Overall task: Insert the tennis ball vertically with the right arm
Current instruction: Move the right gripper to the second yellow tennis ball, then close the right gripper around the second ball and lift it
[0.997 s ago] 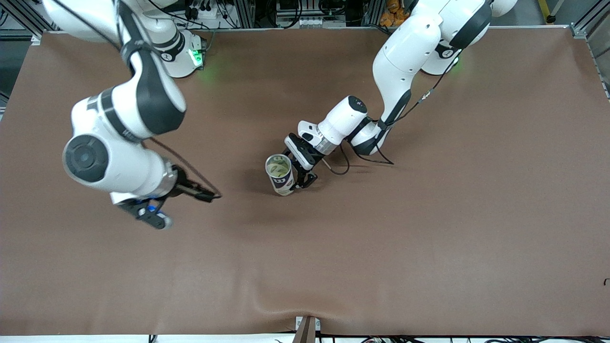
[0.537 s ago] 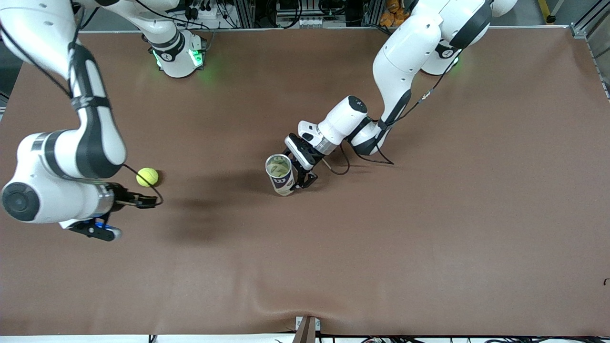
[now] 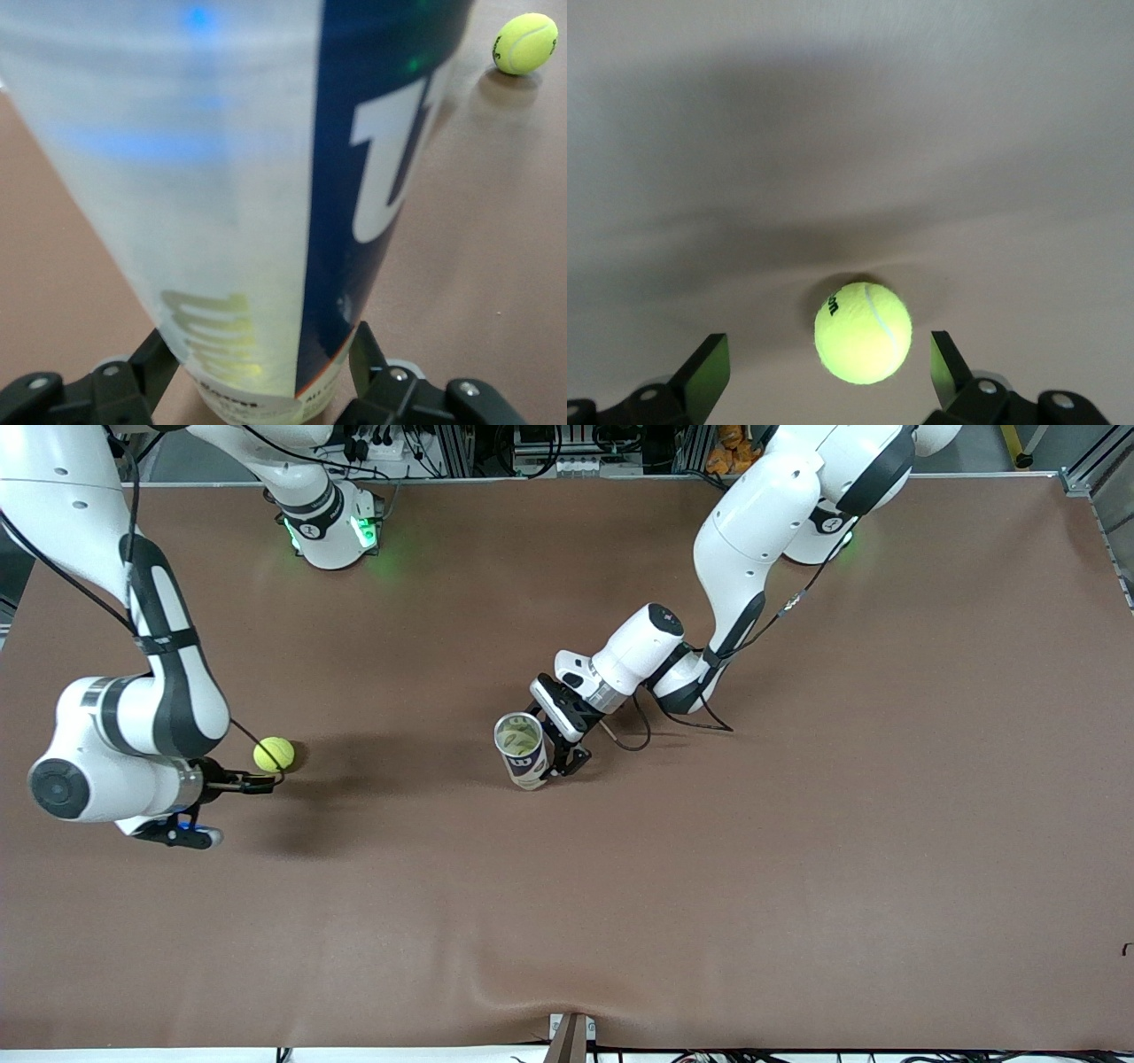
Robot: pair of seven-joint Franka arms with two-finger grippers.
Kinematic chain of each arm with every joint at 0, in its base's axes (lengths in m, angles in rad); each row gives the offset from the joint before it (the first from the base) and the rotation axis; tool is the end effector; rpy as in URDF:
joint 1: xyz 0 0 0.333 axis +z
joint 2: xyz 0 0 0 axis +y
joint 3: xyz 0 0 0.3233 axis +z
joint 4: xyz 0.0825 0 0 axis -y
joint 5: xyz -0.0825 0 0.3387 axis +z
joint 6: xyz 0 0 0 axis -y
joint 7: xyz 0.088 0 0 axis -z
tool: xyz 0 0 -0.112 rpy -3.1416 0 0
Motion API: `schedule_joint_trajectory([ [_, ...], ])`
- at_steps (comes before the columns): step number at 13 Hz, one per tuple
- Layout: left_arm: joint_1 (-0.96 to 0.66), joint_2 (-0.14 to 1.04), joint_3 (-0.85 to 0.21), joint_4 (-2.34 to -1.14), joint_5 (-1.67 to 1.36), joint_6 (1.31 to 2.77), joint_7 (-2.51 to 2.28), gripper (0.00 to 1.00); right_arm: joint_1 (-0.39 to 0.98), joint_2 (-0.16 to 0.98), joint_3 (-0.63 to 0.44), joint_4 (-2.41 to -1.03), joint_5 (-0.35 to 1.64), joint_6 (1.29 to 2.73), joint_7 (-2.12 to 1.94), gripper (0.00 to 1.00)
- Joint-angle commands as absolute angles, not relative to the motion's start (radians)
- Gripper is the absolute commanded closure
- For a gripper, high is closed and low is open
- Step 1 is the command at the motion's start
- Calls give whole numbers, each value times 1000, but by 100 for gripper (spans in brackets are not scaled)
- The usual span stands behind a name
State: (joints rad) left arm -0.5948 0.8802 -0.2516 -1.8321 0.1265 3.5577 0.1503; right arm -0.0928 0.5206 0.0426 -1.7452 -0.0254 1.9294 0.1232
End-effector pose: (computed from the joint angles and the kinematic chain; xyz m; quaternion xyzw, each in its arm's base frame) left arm 0.4528 -0.4835 0.2087 0.8015 -0.4161 0.3756 0.2083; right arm 0.5905 -0.0339 0.2843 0.9827 -0.0800 -0.1670 0.0062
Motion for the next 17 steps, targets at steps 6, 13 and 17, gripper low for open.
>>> schedule_joint_trajectory([
  [6,-594,851,-249,-1856,123,3557,155,17,-123,442,54,-1945,-84,2046,74,0],
  [13,-594,851,-249,-1856,124,3557,155,17,-143,445,55,-2046,-84,2201,52,25],
  [17,-594,853,-249,-1855,123,3556,155,17,-135,439,64,-2017,-83,2163,48,100],
])
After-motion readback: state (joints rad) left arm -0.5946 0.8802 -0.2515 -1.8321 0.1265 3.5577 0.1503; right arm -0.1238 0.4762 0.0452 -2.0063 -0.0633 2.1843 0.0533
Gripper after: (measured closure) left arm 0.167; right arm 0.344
